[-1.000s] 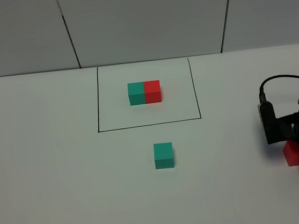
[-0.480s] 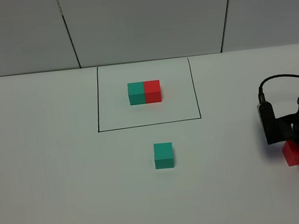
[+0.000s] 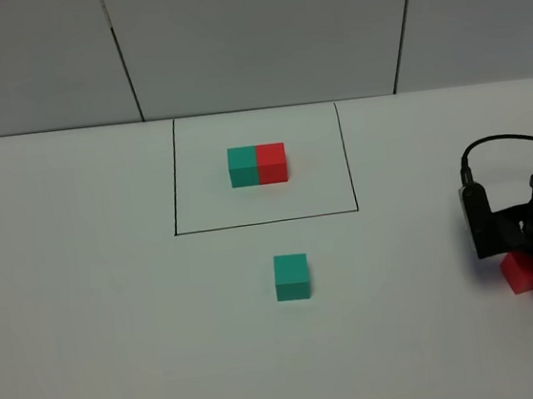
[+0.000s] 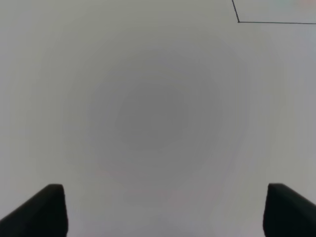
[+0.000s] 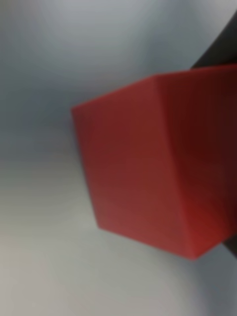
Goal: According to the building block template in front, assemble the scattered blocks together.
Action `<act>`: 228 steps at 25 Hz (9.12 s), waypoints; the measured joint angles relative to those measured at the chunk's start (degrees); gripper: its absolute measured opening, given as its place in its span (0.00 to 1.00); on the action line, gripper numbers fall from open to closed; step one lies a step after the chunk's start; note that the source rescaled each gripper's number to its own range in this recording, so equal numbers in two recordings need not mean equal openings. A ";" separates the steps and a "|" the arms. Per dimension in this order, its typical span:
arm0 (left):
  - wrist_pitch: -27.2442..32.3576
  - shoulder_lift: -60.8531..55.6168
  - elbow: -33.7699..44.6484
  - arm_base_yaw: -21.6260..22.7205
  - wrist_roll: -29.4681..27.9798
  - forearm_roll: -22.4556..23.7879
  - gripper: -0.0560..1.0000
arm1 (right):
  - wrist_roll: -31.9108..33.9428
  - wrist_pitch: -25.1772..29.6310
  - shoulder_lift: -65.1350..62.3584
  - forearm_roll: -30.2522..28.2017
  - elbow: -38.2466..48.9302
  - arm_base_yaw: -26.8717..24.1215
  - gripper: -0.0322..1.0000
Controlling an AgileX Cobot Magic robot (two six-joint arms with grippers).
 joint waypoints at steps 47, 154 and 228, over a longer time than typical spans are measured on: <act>0.00 0.00 0.00 0.00 -0.05 -0.11 0.86 | 18.76 23.66 12.40 10.13 -28.76 24.38 0.04; 0.00 0.00 0.00 0.00 -0.05 -0.11 0.86 | 25.67 21.97 19.37 10.75 -37.24 28.43 0.82; 0.00 0.00 0.00 0.00 -0.04 -0.11 0.86 | 69.41 29.36 -71.89 10.20 16.16 -8.38 0.91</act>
